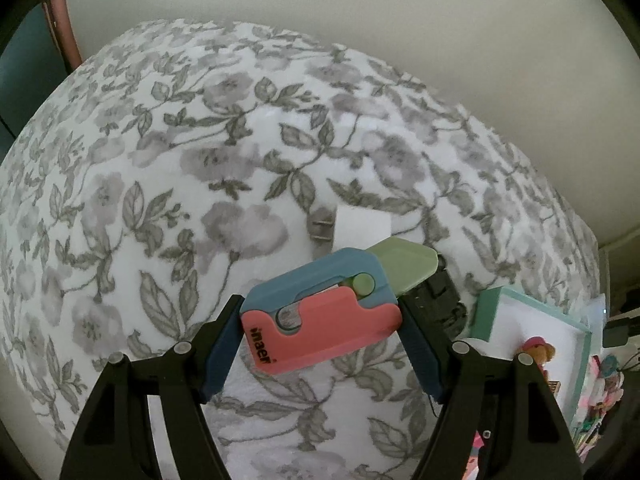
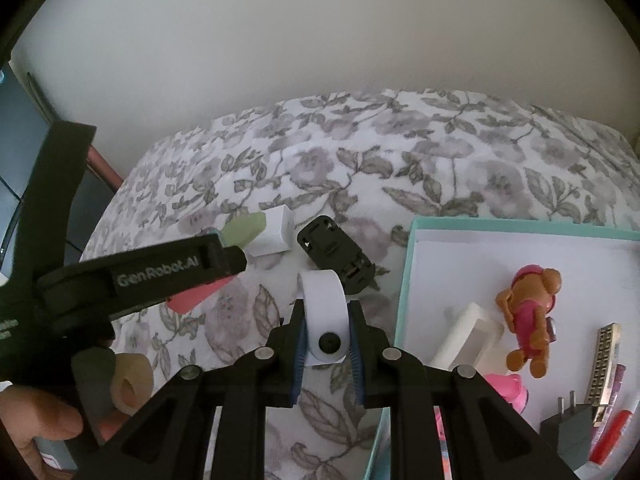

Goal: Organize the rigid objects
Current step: 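Carry the pink case into the tray with the left tool while the right tool carries the white strap in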

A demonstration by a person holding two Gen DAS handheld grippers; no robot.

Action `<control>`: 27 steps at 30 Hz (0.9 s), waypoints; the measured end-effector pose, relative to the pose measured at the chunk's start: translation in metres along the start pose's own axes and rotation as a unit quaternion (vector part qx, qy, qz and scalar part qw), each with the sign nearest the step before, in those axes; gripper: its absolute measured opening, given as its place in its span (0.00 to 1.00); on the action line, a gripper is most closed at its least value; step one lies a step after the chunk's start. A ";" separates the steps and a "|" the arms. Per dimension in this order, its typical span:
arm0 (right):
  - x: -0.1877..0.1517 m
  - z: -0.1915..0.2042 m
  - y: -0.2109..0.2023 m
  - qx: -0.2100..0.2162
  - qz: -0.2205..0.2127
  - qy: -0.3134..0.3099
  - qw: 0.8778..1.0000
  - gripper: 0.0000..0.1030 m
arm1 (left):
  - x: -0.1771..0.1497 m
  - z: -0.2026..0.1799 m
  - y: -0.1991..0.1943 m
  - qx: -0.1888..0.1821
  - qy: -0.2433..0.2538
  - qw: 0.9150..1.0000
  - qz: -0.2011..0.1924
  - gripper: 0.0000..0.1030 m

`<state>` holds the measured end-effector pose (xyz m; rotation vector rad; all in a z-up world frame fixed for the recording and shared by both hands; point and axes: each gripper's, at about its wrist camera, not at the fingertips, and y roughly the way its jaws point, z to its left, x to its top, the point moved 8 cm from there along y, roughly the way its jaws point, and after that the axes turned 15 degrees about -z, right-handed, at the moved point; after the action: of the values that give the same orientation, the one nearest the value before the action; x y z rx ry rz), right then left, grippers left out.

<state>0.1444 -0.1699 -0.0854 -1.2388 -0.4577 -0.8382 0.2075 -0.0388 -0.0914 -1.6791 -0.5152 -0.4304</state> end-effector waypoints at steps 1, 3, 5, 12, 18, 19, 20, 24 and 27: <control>0.001 -0.001 -0.001 -0.001 -0.001 0.001 1.000 0.20 | 0.000 -0.001 -0.002 -0.003 -0.002 1.000 -0.003 0.74; 0.003 -0.004 -0.004 -0.004 -0.005 0.004 1.000 0.20 | 0.002 -0.005 -0.005 -0.006 -0.003 1.000 -0.010 0.74; 0.007 -0.008 -0.008 -0.005 -0.012 0.011 1.000 0.20 | 0.005 -0.012 -0.004 -0.006 0.001 1.000 -0.017 0.74; 0.020 -0.035 -0.023 -0.042 -0.032 0.028 0.998 0.20 | 0.008 -0.042 -0.019 -0.021 0.027 0.999 -0.038 0.74; 0.028 -0.074 -0.039 -0.080 -0.051 0.057 0.994 0.20 | -0.001 -0.082 -0.027 -0.045 0.063 0.996 -0.041 0.74; 0.028 -0.080 -0.041 -0.088 -0.053 0.061 0.993 0.20 | -0.003 -0.086 -0.027 -0.049 0.066 0.996 -0.041 0.74; 0.028 -0.089 -0.044 -0.099 -0.055 0.067 0.991 0.20 | -0.005 -0.092 -0.029 -0.054 0.069 0.995 -0.041 0.74; 0.023 -0.130 -0.055 -0.147 -0.054 0.094 0.983 0.20 | -0.014 -0.113 -0.032 -0.063 0.090 0.993 -0.041 0.74; 0.022 -0.155 -0.067 -0.163 -0.061 0.120 0.977 0.20 | -0.023 -0.133 -0.036 -0.076 0.106 0.991 -0.039 0.74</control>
<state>0.0875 -0.3301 -0.0724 -1.3962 -0.2058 -1.1875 0.1691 -0.1675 -0.0525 -1.7367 -0.3997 -0.7123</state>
